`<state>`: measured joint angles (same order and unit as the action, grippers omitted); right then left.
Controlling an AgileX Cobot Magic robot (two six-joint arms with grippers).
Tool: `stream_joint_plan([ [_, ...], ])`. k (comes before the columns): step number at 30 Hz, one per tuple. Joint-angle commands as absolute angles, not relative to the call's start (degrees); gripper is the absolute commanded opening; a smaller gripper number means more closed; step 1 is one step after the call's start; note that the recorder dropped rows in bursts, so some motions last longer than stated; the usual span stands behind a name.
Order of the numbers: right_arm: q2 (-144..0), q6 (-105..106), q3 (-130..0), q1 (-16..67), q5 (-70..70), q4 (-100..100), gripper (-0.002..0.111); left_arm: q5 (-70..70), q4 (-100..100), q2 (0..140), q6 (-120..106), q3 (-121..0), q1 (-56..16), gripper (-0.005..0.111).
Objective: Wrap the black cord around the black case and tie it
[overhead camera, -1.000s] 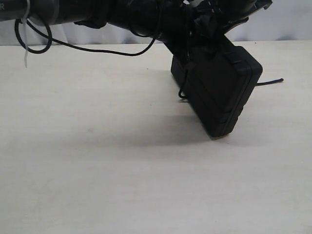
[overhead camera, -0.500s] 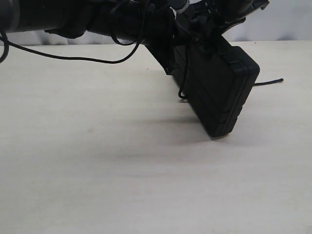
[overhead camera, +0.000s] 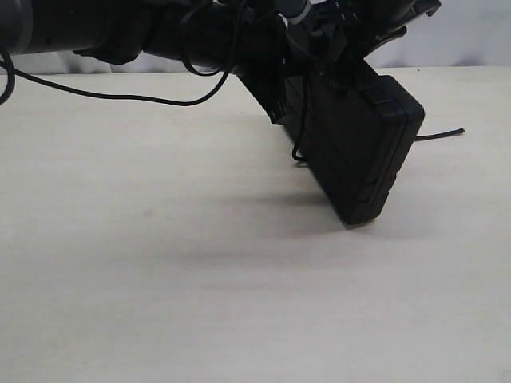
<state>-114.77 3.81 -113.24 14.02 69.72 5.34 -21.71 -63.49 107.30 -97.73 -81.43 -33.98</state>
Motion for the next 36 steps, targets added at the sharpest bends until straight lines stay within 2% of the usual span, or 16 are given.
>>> stream_joint_plan([
  [1,-113.07,4.29,-112.95,13.98,69.91,5.38,0.039,-21.89,-63.71,106.88,-97.78,-81.38,-33.88,0.0],
  [32,-110.66,7.0,-112.57,14.1,69.29,4.06,0.039,-22.34,-63.63,106.99,-97.67,-81.38,-33.88,0.0],
  [34,-109.85,8.39,-112.57,14.1,68.92,5.67,0.032,-22.34,-63.48,106.99,-97.67,-81.38,-33.88,0.0],
  [36,-109.22,9.49,-112.57,14.1,69.06,6.19,0.019,-22.34,-63.18,106.99,-97.56,-81.38,-33.51,0.0],
])
